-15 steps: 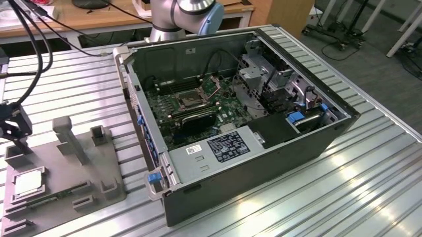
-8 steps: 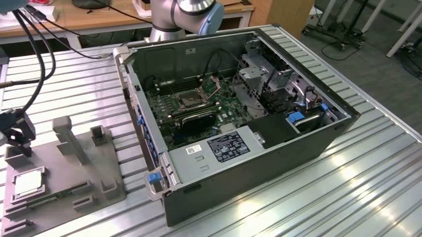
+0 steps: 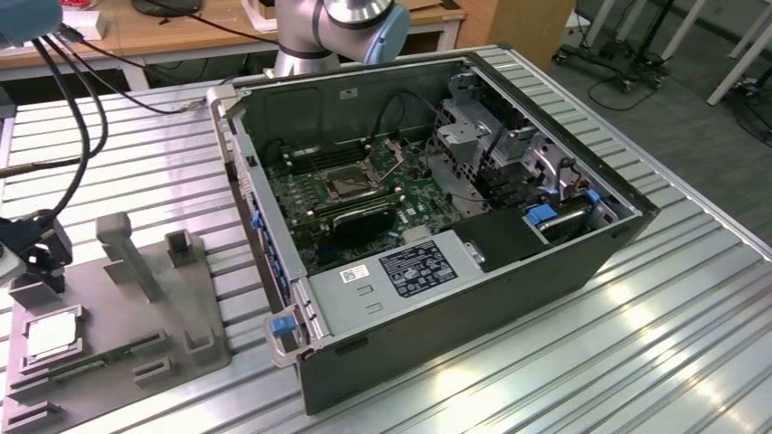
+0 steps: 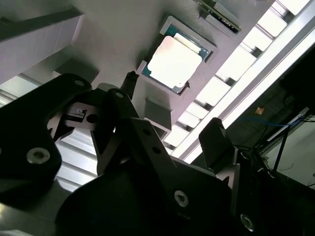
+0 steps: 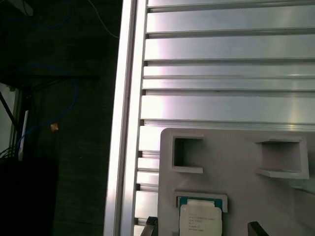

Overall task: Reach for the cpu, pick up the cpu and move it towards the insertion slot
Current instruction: 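Reach for the cpu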

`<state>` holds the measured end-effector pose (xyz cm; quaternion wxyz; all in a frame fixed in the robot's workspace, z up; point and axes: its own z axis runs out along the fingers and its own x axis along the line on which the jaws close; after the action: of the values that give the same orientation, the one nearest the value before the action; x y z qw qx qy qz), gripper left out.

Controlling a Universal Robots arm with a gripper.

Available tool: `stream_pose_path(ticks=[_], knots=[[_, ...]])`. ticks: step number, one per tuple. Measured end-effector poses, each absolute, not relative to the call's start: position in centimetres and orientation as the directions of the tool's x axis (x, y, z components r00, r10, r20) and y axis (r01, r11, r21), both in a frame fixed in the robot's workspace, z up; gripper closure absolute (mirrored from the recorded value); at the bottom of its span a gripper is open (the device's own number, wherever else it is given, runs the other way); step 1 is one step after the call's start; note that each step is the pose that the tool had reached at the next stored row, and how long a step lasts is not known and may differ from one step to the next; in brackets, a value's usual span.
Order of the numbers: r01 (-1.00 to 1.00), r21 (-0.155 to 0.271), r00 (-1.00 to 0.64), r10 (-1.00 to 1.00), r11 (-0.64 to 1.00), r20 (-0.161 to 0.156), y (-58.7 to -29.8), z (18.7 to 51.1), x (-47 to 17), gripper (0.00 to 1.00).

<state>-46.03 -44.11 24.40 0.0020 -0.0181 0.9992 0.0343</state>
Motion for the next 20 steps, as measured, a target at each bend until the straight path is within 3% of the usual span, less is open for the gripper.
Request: stream_pose_path(ticks=[20], knots=[[-0.026,0.090,-1.000,-0.026,0.996,-0.006,-45.8,21.1,-45.6,0.22]])
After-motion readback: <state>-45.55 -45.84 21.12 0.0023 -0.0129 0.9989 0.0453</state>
